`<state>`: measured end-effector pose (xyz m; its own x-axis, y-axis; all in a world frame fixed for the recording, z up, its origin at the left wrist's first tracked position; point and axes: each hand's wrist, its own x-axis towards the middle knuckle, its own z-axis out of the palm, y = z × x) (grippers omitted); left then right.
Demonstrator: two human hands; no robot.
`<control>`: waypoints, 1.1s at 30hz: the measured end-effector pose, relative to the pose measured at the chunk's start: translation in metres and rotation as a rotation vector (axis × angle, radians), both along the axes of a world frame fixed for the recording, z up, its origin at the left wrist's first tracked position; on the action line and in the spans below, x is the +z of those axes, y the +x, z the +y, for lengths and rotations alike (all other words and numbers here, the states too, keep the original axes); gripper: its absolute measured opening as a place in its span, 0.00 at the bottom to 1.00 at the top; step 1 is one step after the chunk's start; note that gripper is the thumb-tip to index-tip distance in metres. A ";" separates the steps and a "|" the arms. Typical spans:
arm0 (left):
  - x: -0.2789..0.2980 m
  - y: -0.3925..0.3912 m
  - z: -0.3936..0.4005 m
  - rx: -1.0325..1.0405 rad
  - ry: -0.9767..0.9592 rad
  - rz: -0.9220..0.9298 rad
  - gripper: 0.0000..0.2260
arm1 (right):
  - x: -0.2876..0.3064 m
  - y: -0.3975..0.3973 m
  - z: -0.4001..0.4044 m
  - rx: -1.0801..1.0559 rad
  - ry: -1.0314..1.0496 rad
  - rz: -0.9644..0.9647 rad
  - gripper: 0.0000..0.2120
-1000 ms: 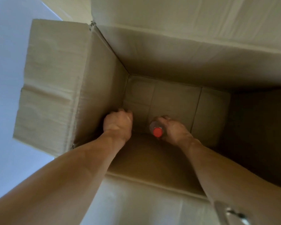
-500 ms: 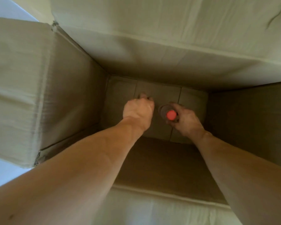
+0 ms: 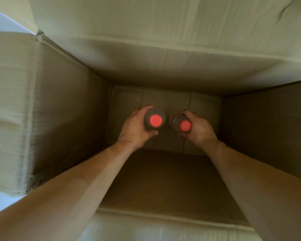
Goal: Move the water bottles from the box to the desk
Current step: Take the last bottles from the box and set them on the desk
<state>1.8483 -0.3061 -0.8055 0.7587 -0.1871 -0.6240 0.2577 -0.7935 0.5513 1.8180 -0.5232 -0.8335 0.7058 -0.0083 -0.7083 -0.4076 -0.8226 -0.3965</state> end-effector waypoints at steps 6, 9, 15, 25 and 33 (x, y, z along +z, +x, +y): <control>-0.032 0.011 -0.016 0.076 -0.070 0.050 0.37 | -0.005 0.000 0.000 -0.033 0.035 -0.059 0.35; -0.021 0.012 -0.019 0.175 -0.168 0.110 0.34 | 0.007 -0.002 -0.001 -0.119 0.090 -0.058 0.34; 0.063 0.000 -0.004 0.312 -0.319 0.270 0.31 | 0.085 -0.002 -0.012 -0.359 0.305 0.012 0.28; 0.263 0.055 -0.012 0.524 -0.811 0.416 0.22 | 0.302 0.050 -0.034 -0.690 0.799 -0.047 0.17; 0.447 0.103 -0.036 0.540 -0.929 0.316 0.28 | 0.492 0.090 -0.047 -0.764 0.902 -0.176 0.19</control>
<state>1.9511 -0.3425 -0.3587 0.7132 -0.3748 -0.5923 0.6772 0.1504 0.7203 1.9080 -0.5698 -0.3413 0.8227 -0.0174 -0.5682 -0.5522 0.2128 -0.8061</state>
